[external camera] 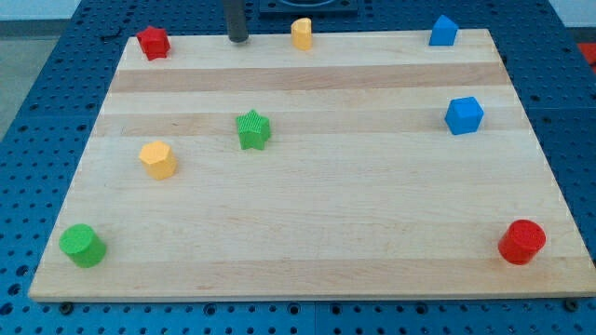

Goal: Move the yellow heart towards the yellow hexagon

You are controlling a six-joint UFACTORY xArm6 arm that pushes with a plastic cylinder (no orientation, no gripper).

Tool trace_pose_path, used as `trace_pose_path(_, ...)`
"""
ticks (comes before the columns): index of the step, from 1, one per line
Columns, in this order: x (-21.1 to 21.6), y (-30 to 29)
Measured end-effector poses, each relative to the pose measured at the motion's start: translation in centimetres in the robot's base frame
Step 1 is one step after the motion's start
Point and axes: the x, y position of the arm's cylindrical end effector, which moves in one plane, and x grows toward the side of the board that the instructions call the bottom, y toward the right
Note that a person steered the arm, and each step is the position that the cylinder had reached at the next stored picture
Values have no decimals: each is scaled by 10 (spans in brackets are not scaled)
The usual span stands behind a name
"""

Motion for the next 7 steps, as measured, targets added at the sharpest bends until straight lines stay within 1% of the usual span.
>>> trace_pose_path(1, 3, 80)
trace_pose_path(2, 22, 164)
trace_pose_path(3, 67, 198)
trace_pose_path(4, 78, 177)
trace_pose_path(5, 71, 179)
trace_pose_path(7, 12, 285)
